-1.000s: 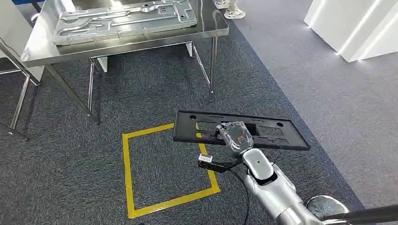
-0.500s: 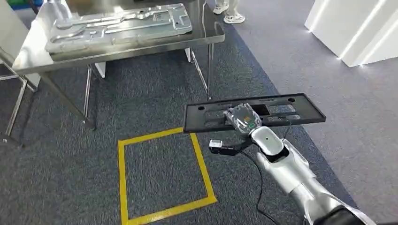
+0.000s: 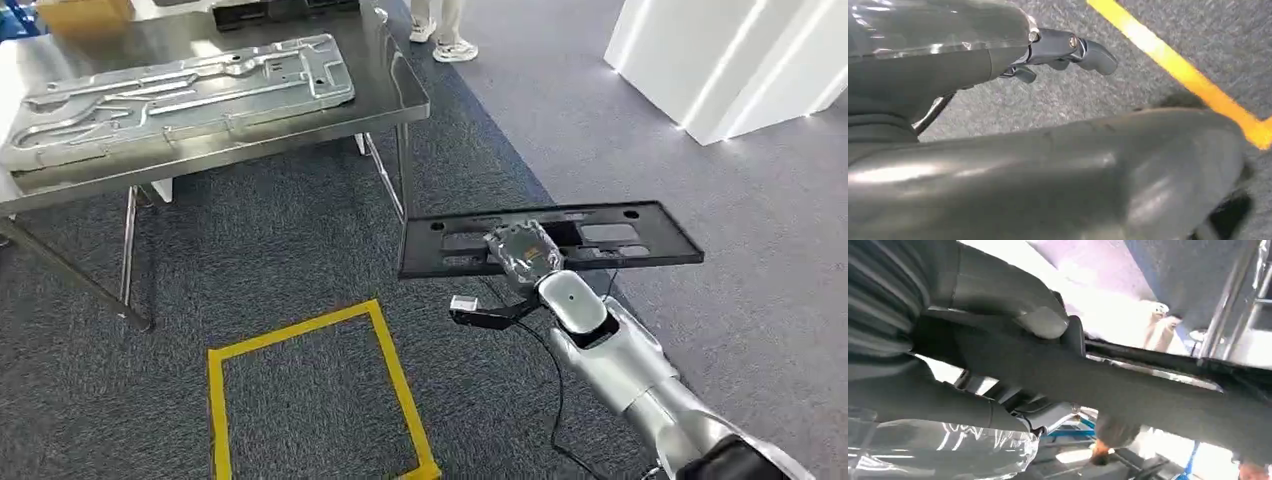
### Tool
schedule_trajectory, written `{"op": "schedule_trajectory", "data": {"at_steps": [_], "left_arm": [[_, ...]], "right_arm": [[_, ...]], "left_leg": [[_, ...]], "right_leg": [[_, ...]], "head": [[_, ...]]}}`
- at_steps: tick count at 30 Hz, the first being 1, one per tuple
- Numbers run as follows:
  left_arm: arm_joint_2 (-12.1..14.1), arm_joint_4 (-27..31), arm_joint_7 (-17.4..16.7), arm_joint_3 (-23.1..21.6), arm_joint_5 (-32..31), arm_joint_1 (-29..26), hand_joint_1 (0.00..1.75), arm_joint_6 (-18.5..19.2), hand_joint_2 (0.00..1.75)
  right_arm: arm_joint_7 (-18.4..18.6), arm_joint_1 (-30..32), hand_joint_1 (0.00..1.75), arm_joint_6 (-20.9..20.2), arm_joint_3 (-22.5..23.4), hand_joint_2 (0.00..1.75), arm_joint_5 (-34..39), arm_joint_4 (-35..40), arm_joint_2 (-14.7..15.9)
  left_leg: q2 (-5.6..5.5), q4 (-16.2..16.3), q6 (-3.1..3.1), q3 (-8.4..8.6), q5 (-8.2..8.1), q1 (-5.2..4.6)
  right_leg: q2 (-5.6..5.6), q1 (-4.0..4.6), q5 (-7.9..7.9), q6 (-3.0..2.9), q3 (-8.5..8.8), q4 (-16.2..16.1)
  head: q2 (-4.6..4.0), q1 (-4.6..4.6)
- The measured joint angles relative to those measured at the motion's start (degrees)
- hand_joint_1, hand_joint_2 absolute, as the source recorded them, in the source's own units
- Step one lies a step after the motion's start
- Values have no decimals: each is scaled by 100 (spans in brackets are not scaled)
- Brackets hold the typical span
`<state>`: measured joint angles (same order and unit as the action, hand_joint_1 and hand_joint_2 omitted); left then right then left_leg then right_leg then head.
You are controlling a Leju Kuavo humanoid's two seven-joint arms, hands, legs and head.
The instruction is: Take the parts from the cabinet and place them on the table.
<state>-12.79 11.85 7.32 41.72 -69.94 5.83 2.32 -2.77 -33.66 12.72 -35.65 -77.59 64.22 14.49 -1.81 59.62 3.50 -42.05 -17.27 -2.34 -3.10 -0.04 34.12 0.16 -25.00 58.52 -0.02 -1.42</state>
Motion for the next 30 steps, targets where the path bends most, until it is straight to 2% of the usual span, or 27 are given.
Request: {"op": "schedule_trajectory", "data": {"at_steps": [1,2,3,4,5,7,8,9,10,12,13,14,17,18,19,20,21,22,23,24,25,26,27,28,29,30], "left_arm": [[-4,0,-2,2,4,23,0,-7,0],[-4,0,2,0,7,65,0,-13,0],[-20,2,11,2,9,98,0,-28,0],[-20,2,44,2,11,120,0,-31,0],[-31,2,85,2,17,138,0,-44,0],[-52,0,136,0,35,140,0,-55,0],[-63,0,142,0,39,123,0,-70,0],[-65,0,153,2,53,105,0,-81,0],[-65,0,164,2,57,87,0,-85,0],[-90,0,179,2,70,72,0,-85,0],[-103,0,195,2,70,73,0,-87,0],[-111,0,206,2,70,81,0,-87,0],[-111,0,236,2,79,67,0,-94,0],[-105,0,243,2,83,59,0,-96,0],[-98,-2,247,2,83,49,0,-94,0],[-100,-2,254,2,76,48,0,-96,0],[-103,-2,265,2,79,55,0,-96,0],[-103,-2,278,2,79,56,0,-94,0],[-103,-2,284,2,87,50,0,-96,0],[-103,-2,291,2,87,39,0,-94,0],[-103,-2,295,2,92,29,0,-94,0],[-100,-2,295,2,94,26,0,-94,0],[-100,-2,293,2,92,27,0,-94,0],[-103,-2,293,2,88,30,0,-94,0],[-103,-2,289,2,83,44,0,-94,0],[-105,-2,286,2,81,43,0,-94,0]], "right_arm": [[24,3,175,17,-13,175,-30,33,2],[63,-18,175,26,-13,175,-74,61,9],[136,-27,175,50,-13,175,-149,107,31],[224,-41,175,130,-13,175,-244,116,61],[372,-47,175,295,-15,175,-453,122,59],[722,18,175,680,-22,175,-938,118,61],[880,66,175,857,-28,175,-1088,105,65],[1045,104,175,982,-53,175,-1095,89,68],[1200,122,175,1060,-99,175,-1097,63,83],[1333,122,175,1117,-175,175,-1097,24,123],[1359,123,175,1134,-201,175,-1097,6,151],[1392,117,175,1147,-232,175,-1097,-20,162],[1493,100,175,1196,-336,175,-1097,-81,173],[1519,85,175,1213,-374,175,-1097,-94,168],[1515,59,175,1228,-404,175,-1097,-105,164],[1510,45,175,1244,-418,175,-1097,-125,164],[1493,32,175,1252,-431,175,-1097,-142,164],[1467,23,175,1254,-435,175,-1097,-173,166],[1436,21,175,1259,-439,175,-1097,-204,166],[1395,23,175,1272,-450,175,-1097,-234,164],[1357,24,175,1283,-468,175,-1097,-260,162],[1348,22,175,1298,-479,175,-1097,-284,162],[1346,14,175,1320,-483,175,-1097,-308,162],[1338,-2,175,1337,-485,175,-1097,-328,153],[1320,-23,175,1353,-485,175,-1097,-346,146],[1250,-63,175,1351,-483,175,-1097,-376,142]], "left_leg": [[5,23,-1,7,-63,-34],[13,0,38,29,-91,-43],[28,-100,51,97,-106,9],[30,-136,77,148,-135,17],[31,-161,115,199,-170,30],[14,-167,115,280,-266,39],[-3,-157,111,314,-309,44],[-39,-148,95,361,-354,53],[-65,-138,81,409,-396,58],[-133,-105,54,498,-472,61],[-181,-97,31,507,-499,69],[-217,-68,1,488,-517,38],[-335,-102,-88,465,-495,92],[-364,-93,-119,434,-505,41],[-212,-13,-150,444,-570,48],[-59,231,-189,342,-749,63],[37,659,-243,146,-986,107],[88,1155,-281,-86,-1219,156],[111,1571,-322,-286,-1370,198],[130,1742,-354,-365,-1388,230],[144,1610,-385,-297,-1269,265],[156,1241,-407,-94,-1063,293],[190,672,-419,220,-811,309],[275,100,-416,547,-607,314],[312,-33,-382,636,-739,284],[277,-83,-328,631,-690,263]], "right_leg": [[-40,-42,48,28,35,-38],[-42,-60,75,72,78,-92],[18,-64,140,89,131,-84],[152,-58,183,114,73,51],[252,-53,345,149,-139,389],[267,-78,639,217,-751,1316],[268,-87,651,238,-1029,1636],[270,-91,512,253,-1207,1716],[270,-91,234,258,-1240,1529],[240,-90,-504,238,-1023,603],[72,-90,-733,205,-908,134],[-41,-71,-686,165,-876,85],[95,-30,-710,49,-878,60],[147,-113,-743,3,-851,0],[222,-112,-761,-25,-820,-29],[263,-122,-759,-55,-802,-43],[323,-122,-755,-62,-797,-43],[378,-120,-747,-69,-794,-41],[434,-123,-737,-62,-796,-39],[476,-129,-731,-51,-792,-38],[515,-140,-720,-33,-782,-37],[553,-152,-708,-14,-767,-33],[587,-166,-689,15,-741,-29],[613,-174,-664,53,-708,-22],[637,-157,-650,94,-708,-27],[640,-130,-642,142,-703,-21]], "head": [[0,0],[0,0],[0,-2],[0,-2],[0,0],[0,0],[0,0],[0,0],[0,0],[0,0],[0,0],[0,0],[0,0],[0,0],[0,0],[0,-9],[0,-7],[0,-7],[0,-7],[0,-7],[0,-7],[0,-7],[0,-7],[0,-7],[0,-7],[0,-4]]}}
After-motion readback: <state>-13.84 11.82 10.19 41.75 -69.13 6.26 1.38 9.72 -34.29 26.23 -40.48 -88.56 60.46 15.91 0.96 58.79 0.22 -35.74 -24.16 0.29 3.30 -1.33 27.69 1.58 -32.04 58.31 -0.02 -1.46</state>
